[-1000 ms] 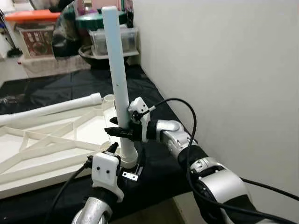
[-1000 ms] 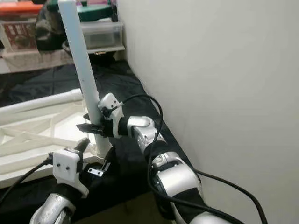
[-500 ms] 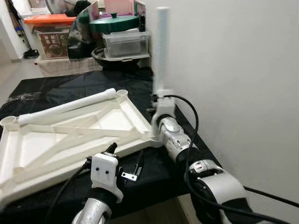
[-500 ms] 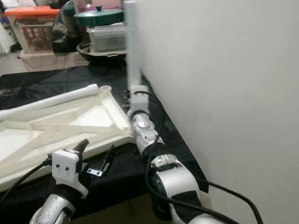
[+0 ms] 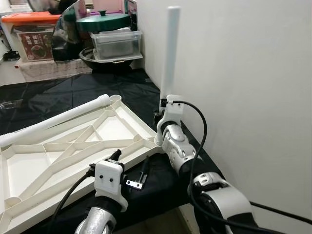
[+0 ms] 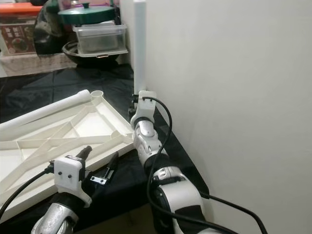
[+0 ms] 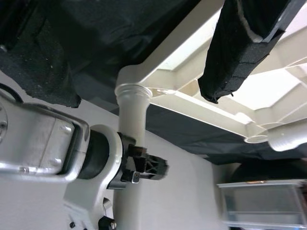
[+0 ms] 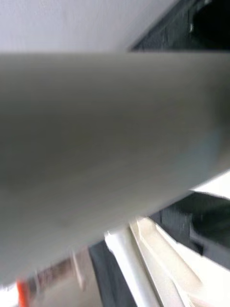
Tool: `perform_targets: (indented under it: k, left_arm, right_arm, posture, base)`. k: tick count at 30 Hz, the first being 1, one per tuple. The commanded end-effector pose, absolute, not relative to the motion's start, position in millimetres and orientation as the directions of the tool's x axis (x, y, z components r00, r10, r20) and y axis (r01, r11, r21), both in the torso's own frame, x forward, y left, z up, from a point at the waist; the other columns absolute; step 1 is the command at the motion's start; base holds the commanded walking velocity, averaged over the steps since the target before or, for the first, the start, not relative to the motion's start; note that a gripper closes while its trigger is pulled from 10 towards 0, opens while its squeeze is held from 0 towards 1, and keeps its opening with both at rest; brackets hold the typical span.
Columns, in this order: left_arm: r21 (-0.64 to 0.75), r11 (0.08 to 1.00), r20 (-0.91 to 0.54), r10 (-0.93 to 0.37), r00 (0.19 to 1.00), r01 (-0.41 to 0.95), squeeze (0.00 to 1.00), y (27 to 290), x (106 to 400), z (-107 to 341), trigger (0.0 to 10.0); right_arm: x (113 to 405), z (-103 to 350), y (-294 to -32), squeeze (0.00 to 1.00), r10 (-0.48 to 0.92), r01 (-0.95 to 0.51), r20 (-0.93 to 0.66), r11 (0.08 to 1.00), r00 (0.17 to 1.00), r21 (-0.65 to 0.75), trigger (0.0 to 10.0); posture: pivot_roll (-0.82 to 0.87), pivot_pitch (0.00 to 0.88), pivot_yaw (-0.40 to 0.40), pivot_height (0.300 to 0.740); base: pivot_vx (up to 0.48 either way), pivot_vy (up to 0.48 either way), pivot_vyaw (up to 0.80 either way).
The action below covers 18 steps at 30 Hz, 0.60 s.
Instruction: Building children table
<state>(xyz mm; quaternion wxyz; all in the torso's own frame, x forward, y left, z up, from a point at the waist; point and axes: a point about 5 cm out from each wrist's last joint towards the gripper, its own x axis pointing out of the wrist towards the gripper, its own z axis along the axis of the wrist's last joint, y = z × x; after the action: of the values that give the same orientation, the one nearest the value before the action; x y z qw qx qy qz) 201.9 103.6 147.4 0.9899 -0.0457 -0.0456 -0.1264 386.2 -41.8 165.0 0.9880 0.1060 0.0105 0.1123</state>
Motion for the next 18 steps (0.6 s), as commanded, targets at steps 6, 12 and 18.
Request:
perform_targets:
  k: [6, 12, 18]
  left_arm:
    - [-0.072, 0.967, 0.088, -0.238, 0.967, 0.244, 0.0, 104.9, 201.5, 145.3, 10.0]
    - [-0.07, 0.967, 0.088, -0.237, 0.968, 0.243, 0.0, 105.5, 201.4, 145.8, 10.0]
    - [-0.073, 0.968, 0.086, -0.235, 0.968, 0.241, 0.0, 104.8, 201.6, 145.8, 10.0]
  right_arm:
    - [384.5, 168.2, -40.0, 0.0, 0.505, -0.505, 0.05, 0.843, 0.862, 0.183, 10.0]
    - [381.4, 166.3, -39.5, 0.0, 0.679, -0.67, 0.021, 0.719, 0.734, 0.185, 10.0]
    - [363.9, 161.7, -41.9, 0.0, 0.946, -0.939, -0.067, 0.323, 0.317, 0.12, 10.0]
  posture:
    - [0.01, 0.0, -0.005, 0.74]
    - [0.01, 0.0, -0.005, 0.74]
    - [0.02, 0.0, -0.014, 0.74]
  base:
    - [0.0, 0.0, 0.0]
    - [0.0, 0.0, 0.0]
    - [0.0, 0.0, 0.0]
